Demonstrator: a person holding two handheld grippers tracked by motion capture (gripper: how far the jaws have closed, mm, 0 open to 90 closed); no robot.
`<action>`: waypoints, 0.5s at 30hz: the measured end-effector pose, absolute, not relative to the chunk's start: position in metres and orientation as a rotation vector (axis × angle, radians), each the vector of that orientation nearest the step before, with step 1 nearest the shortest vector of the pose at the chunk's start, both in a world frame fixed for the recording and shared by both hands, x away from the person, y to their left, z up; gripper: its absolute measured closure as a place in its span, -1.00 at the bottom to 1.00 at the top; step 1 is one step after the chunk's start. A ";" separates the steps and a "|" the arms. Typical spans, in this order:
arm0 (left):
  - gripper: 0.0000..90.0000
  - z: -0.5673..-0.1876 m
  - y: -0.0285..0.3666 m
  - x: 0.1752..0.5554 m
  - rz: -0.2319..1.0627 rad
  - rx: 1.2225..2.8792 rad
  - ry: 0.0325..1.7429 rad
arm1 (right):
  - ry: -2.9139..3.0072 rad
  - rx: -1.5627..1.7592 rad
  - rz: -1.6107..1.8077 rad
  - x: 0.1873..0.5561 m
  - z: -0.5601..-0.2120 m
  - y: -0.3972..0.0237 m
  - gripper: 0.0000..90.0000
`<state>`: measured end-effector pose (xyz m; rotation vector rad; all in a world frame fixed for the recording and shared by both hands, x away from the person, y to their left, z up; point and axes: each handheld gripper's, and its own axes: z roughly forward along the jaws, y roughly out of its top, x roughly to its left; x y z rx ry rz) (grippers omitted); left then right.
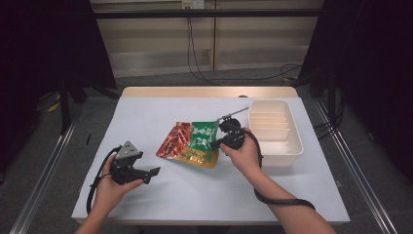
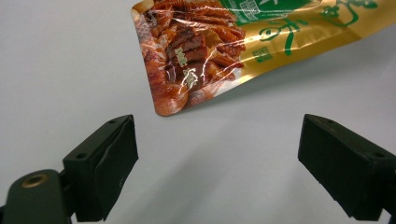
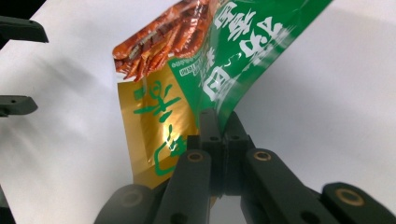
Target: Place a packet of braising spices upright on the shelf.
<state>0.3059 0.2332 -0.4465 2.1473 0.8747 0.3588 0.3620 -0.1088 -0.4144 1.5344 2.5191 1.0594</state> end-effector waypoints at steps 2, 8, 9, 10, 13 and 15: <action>-0.74 -0.447 0.233 0.306 0.362 2.145 0.875 | 2.530 1.511 1.040 0.364 -0.406 -0.105 1.00; -0.75 -0.446 0.235 0.306 0.364 2.131 0.888 | 2.609 1.405 0.950 0.372 -0.375 -0.093 1.00; -0.75 -0.446 0.236 0.306 0.364 2.120 0.887 | 2.625 1.393 0.946 0.374 -0.369 -0.092 1.00; -0.75 -0.446 0.235 0.306 0.367 2.114 0.896 | 2.635 1.385 0.936 0.376 -0.364 -0.091 1.00; -0.75 -0.445 0.237 0.307 0.369 2.123 0.886 | 2.666 1.366 0.902 0.382 -0.351 -0.088 1.00; -0.75 -0.445 0.237 0.307 0.371 2.123 0.883 | 2.691 1.352 0.878 0.386 -0.344 -0.087 1.00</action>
